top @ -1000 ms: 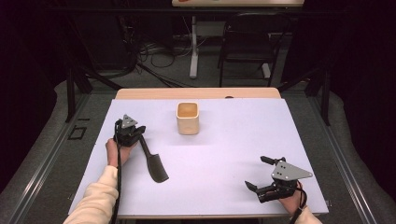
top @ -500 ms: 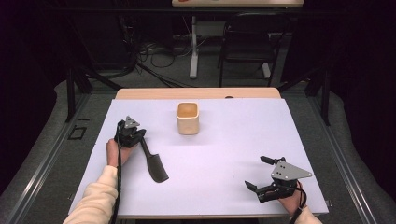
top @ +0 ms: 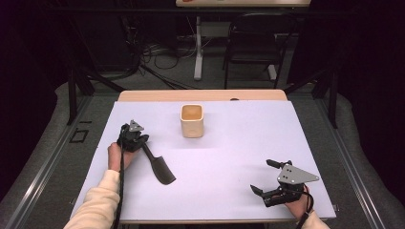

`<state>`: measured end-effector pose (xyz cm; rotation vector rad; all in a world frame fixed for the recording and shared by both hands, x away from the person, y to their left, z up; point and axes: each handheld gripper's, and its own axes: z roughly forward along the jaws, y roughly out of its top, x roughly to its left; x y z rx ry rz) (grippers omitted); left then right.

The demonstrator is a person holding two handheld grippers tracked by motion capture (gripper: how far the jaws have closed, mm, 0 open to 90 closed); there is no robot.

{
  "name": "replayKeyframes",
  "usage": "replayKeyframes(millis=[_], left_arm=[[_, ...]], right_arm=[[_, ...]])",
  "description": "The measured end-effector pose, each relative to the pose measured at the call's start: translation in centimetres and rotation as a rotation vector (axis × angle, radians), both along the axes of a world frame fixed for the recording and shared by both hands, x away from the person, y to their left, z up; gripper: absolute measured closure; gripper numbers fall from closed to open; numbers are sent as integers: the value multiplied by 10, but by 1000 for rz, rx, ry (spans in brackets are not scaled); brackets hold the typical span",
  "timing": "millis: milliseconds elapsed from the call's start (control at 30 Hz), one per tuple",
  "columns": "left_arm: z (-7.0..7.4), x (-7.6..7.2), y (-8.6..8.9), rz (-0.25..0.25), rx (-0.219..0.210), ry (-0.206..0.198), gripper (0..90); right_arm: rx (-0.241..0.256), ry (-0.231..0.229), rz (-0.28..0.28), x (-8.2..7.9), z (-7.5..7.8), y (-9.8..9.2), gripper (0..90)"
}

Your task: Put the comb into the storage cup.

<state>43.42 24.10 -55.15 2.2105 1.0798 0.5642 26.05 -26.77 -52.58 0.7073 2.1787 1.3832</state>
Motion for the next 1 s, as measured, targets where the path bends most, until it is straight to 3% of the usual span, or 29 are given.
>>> replayKeyframes(millis=[1000], left_arm=[[0,-23,9,-2,64,31,896]], right_arm=[[-1,2,-2,1,0,0,0]])
